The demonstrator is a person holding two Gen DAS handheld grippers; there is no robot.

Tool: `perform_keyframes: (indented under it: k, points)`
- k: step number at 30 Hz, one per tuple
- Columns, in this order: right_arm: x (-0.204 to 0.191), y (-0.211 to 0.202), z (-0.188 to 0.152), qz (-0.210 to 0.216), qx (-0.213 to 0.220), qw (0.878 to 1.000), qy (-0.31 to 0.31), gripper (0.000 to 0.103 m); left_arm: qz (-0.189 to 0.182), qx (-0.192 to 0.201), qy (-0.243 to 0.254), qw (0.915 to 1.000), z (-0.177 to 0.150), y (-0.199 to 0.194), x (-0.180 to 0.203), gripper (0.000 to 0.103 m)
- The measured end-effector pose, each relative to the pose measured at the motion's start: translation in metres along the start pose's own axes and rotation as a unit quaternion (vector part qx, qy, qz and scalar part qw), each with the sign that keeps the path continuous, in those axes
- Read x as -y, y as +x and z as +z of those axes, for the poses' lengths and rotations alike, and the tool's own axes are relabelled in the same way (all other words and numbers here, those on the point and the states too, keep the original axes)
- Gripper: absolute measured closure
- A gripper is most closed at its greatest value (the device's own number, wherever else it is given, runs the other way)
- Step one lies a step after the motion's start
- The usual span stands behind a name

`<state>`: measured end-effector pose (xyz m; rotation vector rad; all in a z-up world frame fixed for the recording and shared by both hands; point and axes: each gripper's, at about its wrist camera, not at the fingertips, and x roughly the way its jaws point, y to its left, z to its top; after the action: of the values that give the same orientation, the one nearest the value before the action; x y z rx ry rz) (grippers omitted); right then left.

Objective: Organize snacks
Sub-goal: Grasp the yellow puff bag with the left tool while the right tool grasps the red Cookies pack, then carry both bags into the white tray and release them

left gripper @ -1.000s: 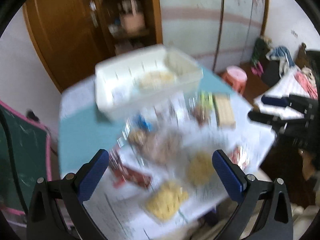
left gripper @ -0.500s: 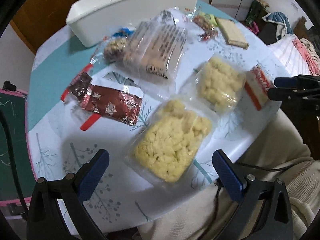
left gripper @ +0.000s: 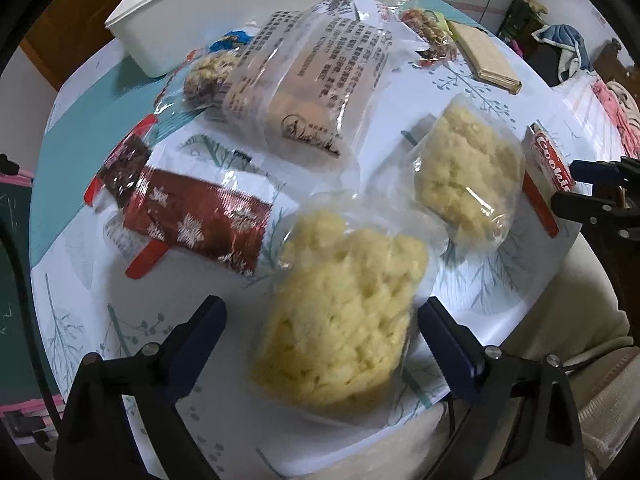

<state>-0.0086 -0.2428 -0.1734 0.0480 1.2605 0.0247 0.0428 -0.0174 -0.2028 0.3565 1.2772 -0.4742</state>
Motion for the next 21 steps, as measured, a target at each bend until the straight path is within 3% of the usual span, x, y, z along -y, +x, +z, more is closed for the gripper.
perform_keyframes:
  k: [2, 3, 6, 8, 10, 13, 21]
  points:
    - [0.003, 0.005, 0.002, -0.008, -0.003, 1.0, 0.008, 0.036, 0.0, 0.0, 0.006, 1.0, 0.003, 0.0, 0.003, 0.006]
    - [0.004, 0.007, 0.003, -0.01, -0.003, 1.0, 0.011, 0.028, 0.001, 0.001, 0.008, 1.0, 0.005, 0.001, 0.005, 0.006]
    - [0.003, 0.014, 0.004, 0.007, -0.007, 1.0, 0.014, 0.021, -0.005, 0.003, 0.008, 0.9999, 0.011, -0.003, 0.013, 0.011]
    - [0.002, 0.017, 0.007, 0.0, -0.004, 1.0, 0.004, 0.021, -0.006, 0.009, 0.011, 0.9999, 0.013, -0.006, 0.017, 0.024]
    - [-0.002, 0.017, 0.008, -0.011, 0.003, 1.0, -0.007, 0.029, -0.005, 0.015, 0.014, 0.9998, 0.015, -0.009, 0.021, 0.038]
    - [-0.002, 0.013, 0.009, 0.001, 0.016, 1.0, -0.009, 0.047, -0.002, 0.014, 0.01, 0.9999, 0.021, -0.008, 0.031, 0.041]
    - [0.017, 0.008, 0.011, 0.04, 0.028, 0.999, 0.02, 0.051, 0.019, 0.033, -0.019, 0.9991, 0.02, -0.02, 0.018, 0.047]
